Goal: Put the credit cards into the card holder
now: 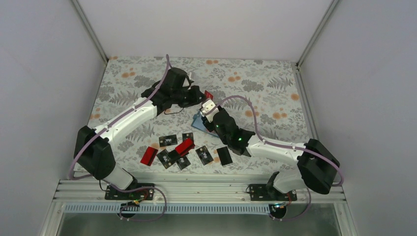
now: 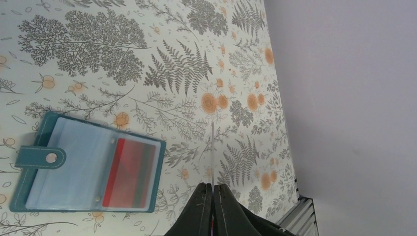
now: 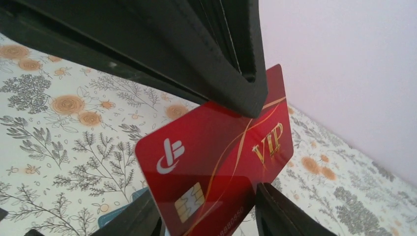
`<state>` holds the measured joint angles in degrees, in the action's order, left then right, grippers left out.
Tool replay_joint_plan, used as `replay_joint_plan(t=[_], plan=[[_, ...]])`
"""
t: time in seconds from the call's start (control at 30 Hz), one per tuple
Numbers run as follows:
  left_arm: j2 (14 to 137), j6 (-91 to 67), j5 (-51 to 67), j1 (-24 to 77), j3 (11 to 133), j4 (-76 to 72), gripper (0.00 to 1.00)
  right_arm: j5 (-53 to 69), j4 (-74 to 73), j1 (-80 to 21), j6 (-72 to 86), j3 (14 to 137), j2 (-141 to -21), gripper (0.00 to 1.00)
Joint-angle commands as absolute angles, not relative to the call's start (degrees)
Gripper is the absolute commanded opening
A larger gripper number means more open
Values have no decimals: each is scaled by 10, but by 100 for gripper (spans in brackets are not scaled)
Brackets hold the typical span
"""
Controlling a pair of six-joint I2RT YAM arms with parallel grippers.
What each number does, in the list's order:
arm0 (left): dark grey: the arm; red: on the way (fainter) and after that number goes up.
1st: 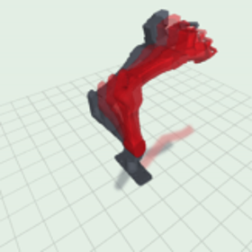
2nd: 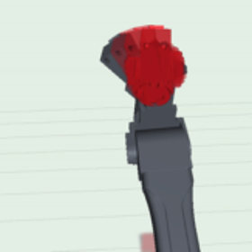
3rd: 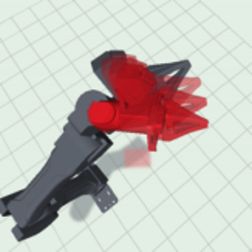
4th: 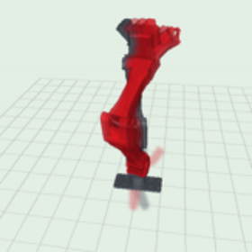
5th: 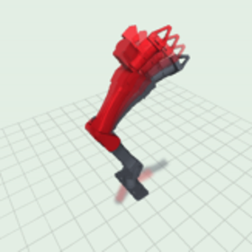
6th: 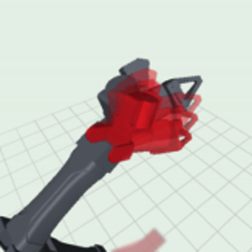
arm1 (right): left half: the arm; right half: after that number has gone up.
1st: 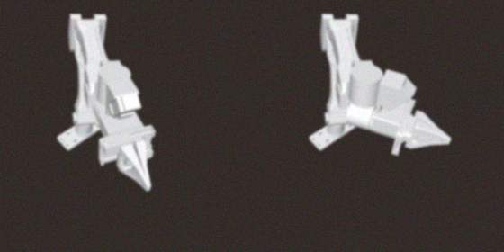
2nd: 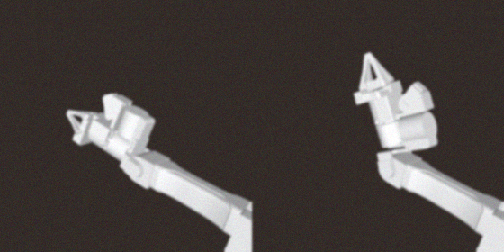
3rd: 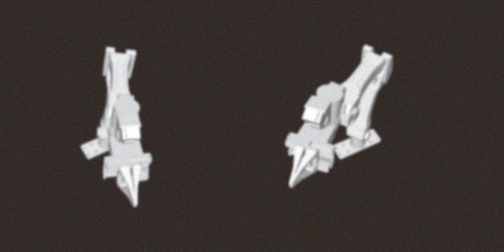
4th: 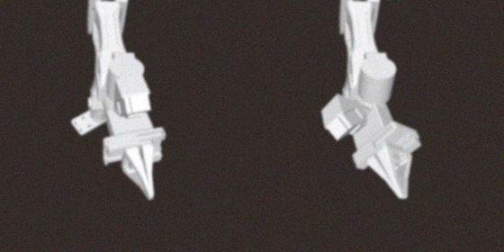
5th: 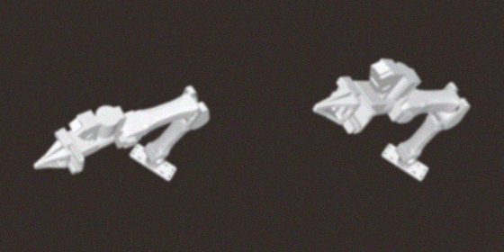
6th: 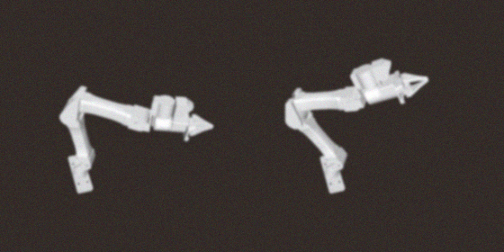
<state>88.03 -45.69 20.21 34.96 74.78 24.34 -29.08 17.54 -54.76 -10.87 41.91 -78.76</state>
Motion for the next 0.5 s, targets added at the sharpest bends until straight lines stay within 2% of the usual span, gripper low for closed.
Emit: replay_joint_plan(t=[0.0,0.2,0.27,0.33,0.47], plan=[[881,-454,214,341,758,238,2,-276,169,-556,-81,428,-782,50],[866,-416,201,321,740,205,2,-213,95,-546,9,423,-740,72],[857,-390,194,315,725,184,2,-159,61,-527,47,437,-735,75],[842,-363,186,310,708,163,2,-84,21,-498,71,469,-738,73],[806,-320,183,297,667,118,2,145,14,-398,135,485,-715,73]])
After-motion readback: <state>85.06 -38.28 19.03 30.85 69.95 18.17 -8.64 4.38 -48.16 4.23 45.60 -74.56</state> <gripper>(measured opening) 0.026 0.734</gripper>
